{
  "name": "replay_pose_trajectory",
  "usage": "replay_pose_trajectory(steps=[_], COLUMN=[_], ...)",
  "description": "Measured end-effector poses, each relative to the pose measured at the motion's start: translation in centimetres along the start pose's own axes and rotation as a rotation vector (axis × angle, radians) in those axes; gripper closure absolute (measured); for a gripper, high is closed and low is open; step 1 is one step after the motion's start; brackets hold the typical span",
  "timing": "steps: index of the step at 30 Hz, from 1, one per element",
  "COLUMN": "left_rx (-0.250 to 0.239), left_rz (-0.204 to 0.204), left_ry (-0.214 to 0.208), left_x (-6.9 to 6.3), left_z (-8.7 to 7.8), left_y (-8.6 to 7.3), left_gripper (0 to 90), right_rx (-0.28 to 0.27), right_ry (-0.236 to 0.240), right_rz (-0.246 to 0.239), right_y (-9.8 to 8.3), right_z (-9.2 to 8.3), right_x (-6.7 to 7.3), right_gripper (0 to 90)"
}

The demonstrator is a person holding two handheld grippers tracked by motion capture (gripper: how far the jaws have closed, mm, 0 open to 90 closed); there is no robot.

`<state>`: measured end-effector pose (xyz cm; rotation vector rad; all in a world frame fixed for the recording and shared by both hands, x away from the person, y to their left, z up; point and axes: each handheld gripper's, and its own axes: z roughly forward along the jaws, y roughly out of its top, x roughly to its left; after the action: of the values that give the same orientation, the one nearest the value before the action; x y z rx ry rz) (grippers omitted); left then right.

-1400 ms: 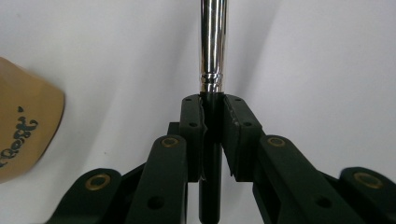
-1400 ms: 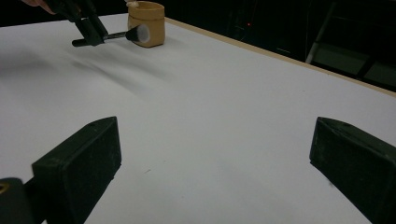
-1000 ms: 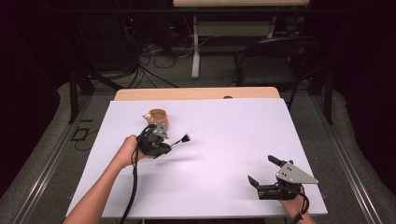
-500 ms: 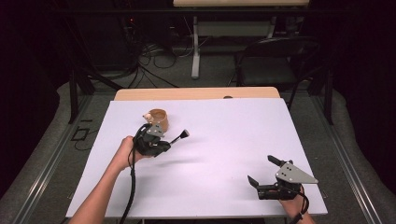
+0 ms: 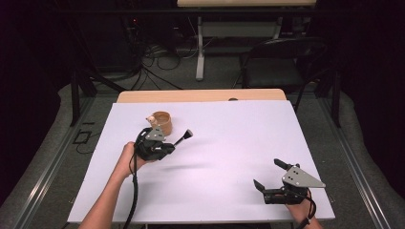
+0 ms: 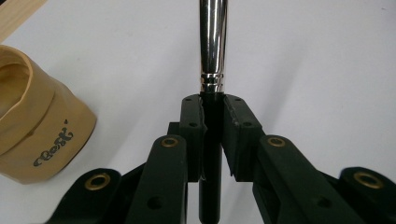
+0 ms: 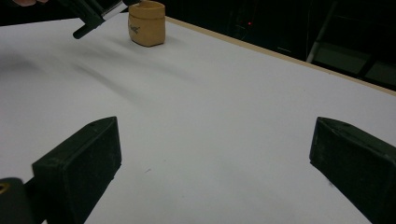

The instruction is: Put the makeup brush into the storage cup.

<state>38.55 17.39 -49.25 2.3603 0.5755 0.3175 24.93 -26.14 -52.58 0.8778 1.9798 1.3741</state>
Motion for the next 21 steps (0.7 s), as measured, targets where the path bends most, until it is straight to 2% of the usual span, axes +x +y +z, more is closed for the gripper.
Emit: replay_pose_trajectory(steps=[9,21], left_rx=[-0.006,-0.054], left_rz=[-0.008,-0.045], left_ry=[0.005,0.023], left_x=[-0.08,-0.07], left_z=[0.32,0.63], left_y=[-0.28,-0.49], left_gripper=[78.8,78.9], right_rx=[0.001,0.004], right_ry=[0.000,-0.003], right_rz=[-0.002,-0.003], right_y=[0.00,-0.03], right_z=[-0.06,-0.07], right_x=[-0.01,-0.02], right_gripper=[1.6,1.6])
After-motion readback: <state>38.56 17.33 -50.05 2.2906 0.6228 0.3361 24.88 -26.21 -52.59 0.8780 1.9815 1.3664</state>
